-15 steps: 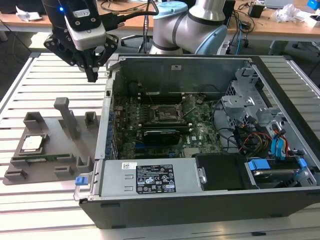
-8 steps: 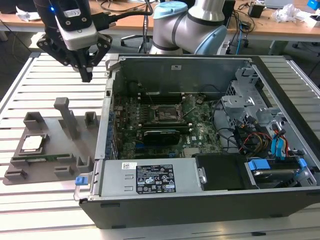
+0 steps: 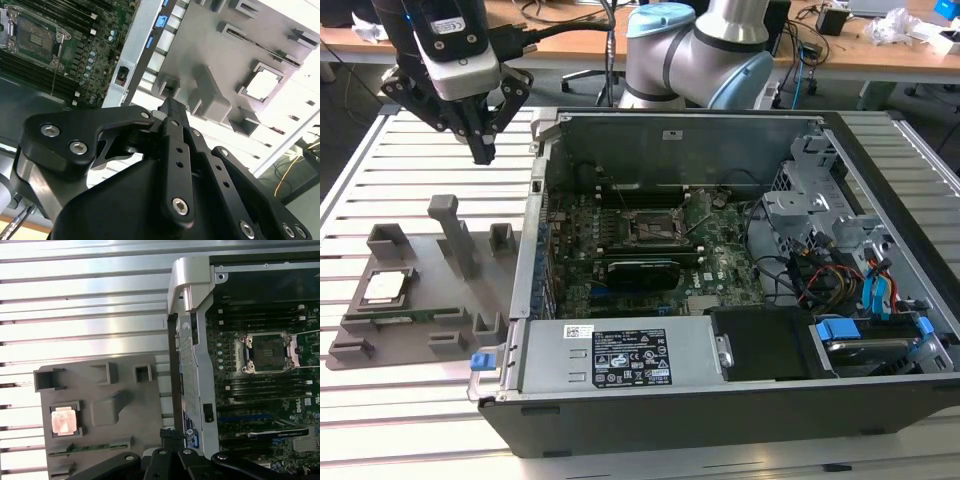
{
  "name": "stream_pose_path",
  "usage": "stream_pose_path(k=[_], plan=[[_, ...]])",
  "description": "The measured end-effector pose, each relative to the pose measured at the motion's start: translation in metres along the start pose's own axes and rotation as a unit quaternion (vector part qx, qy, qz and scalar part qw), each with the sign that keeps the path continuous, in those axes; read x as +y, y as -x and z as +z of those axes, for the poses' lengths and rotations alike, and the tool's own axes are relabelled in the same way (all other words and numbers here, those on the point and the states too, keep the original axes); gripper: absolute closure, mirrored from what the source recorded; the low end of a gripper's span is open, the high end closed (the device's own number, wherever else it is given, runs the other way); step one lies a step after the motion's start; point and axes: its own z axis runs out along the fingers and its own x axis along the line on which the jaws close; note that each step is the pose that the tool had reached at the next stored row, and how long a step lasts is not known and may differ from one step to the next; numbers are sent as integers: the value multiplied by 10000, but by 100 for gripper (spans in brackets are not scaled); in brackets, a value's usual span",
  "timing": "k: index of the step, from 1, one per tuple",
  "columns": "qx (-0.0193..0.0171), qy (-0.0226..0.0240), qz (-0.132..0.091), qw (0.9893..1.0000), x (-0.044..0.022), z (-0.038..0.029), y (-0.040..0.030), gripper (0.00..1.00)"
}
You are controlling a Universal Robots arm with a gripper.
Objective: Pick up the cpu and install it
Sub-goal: 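Reach for the cpu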
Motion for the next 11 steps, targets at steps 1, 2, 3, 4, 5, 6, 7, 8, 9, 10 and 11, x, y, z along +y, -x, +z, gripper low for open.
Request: stream_pose_path(k=[1, 2, 3, 4, 5, 6, 7, 8, 9, 10, 11], plan=[[0, 0, 0, 10000, -1, 0, -14, 89], [0, 0, 0, 10000, -2, 0, -23, 89], [0, 0, 0, 10000, -2, -1, -31, 89], [0, 0, 0, 10000, -3, -1, -45, 89], [0, 0, 0, 10000, -4, -1, -56, 89], [0, 0, 0, 10000, -5, -1, -64, 89], [0, 0, 0, 10000, -5, -2, -74, 89], [-1, 0, 0, 10000, -7, -2, -91, 89], [0, 0, 0, 10000, -8, -3, -105, 89], [0, 0, 0, 10000, -9, -3, -114, 89], [0, 0, 0, 10000, -9, -3, -123, 89]])
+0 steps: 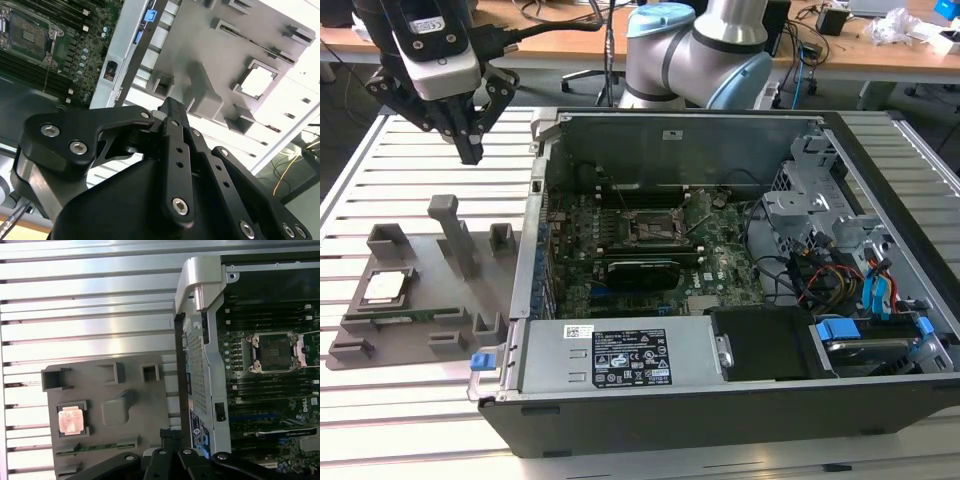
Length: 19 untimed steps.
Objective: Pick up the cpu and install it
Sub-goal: 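Reach for the cpu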
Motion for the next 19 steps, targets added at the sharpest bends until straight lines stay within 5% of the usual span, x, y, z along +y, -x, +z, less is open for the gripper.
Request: stream_pose_path(k=[8, 19], plan=[[0, 0, 0, 10000, -6, -2, -82, 89], [0, 0, 0, 10000, -22, -8, -287, 89]])
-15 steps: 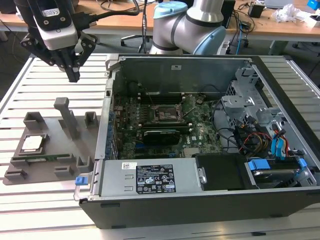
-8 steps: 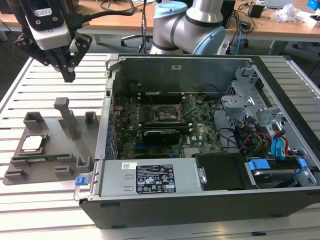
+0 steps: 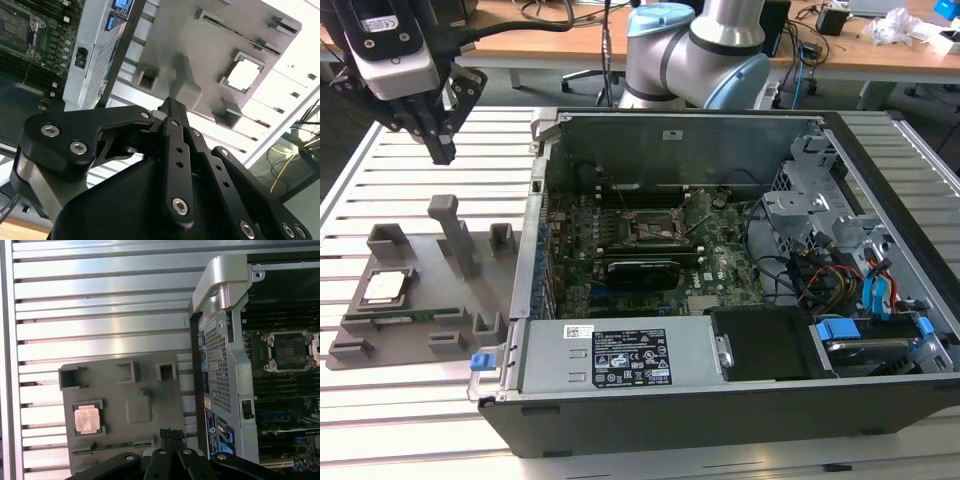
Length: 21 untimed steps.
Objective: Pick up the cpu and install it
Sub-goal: 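Reach for the cpu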
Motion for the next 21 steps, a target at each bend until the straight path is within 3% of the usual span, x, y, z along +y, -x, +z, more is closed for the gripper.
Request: stream_pose_path(k=[13, 18, 21], plan=[[0, 0, 0, 10000, -12, -4, -160, 89], [0, 0, 1, 10000, -20, -7, -264, 89], [0, 0, 0, 10000, -28, -10, -370, 89]])
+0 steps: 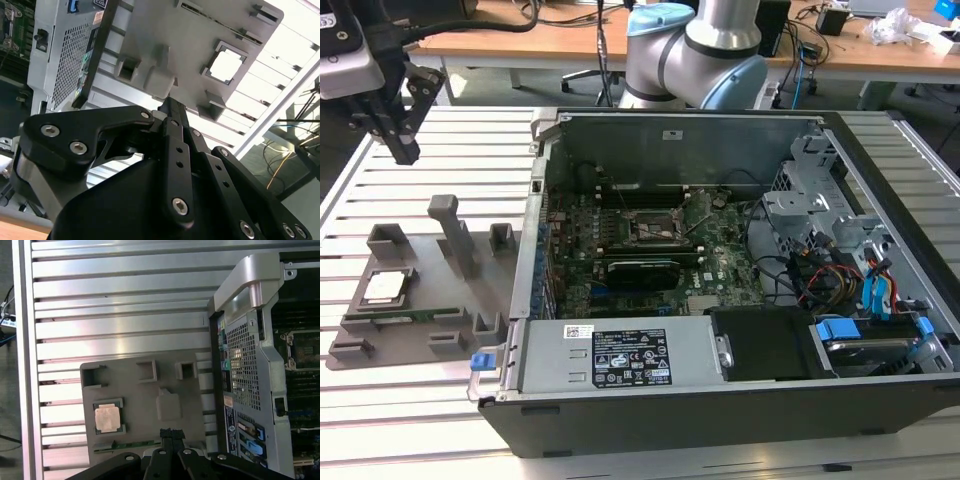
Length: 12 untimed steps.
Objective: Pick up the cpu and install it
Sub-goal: 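Reach for the cpu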
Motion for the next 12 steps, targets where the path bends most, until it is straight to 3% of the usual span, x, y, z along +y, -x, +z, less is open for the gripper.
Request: stream_pose_path(k=[12], plan=[[0, 0, 0, 10000, -15, -6, -204, 89]])
